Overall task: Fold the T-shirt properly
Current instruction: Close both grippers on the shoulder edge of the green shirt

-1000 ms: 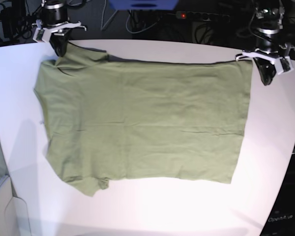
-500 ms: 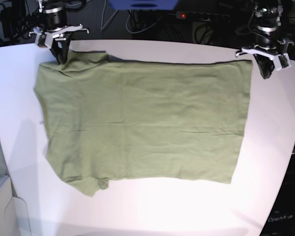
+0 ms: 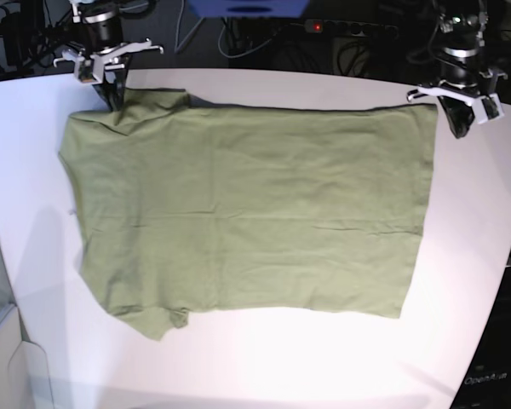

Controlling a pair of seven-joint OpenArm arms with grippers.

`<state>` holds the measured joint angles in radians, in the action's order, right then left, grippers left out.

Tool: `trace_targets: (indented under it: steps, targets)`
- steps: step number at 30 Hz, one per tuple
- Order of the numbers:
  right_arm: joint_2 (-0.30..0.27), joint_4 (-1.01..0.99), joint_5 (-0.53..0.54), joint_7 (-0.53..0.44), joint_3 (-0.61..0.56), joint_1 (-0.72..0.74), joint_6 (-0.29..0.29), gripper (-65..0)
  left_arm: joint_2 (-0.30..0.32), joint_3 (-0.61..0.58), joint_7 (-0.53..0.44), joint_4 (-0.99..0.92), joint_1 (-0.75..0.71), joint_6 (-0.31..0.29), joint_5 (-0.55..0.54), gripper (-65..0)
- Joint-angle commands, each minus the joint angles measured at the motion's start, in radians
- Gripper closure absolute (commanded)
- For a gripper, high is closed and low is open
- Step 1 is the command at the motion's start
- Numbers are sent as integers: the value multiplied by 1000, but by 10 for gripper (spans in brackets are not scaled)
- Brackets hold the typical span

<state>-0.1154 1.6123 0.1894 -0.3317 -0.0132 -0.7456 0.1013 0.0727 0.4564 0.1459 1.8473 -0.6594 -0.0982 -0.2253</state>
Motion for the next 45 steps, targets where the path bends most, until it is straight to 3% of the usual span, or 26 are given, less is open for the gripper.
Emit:
trace_targets:
  steps: [1, 14, 24, 29, 34, 43, 45]
  targets:
    - [-4, 16, 3, -28, 14, -9, 2, -6, -4, 8, -29, 16, -4, 1, 0, -18]
    - [-5, 15, 3, -28, 25, -9, 2, -4, -30, 8, -30, -100, 22, -4, -1, -18]
    - [-7, 12, 2, -27, 25, -10, 2, -4, -40, 86, -38, -177, 59, -11, -12, -26]
    - [-7, 10, 2, -27, 25, -10, 2, -4, -75, 132, -38, -174, 60, -177, -12, -168]
    - [-7, 10, 2, -27, 25, -9, 2, -4, -132, 209, -32, -150, 89, -265, 0, -225]
    - [-7, 9, 2, -25, 22, -9, 2, -4, -136, 226, -30, -162, 99, -285, 0, -228]
    - [-7, 9, 2, -25, 20, -9, 2, -4, -136, 224, -30, -162, 99, -285, 0, -260]
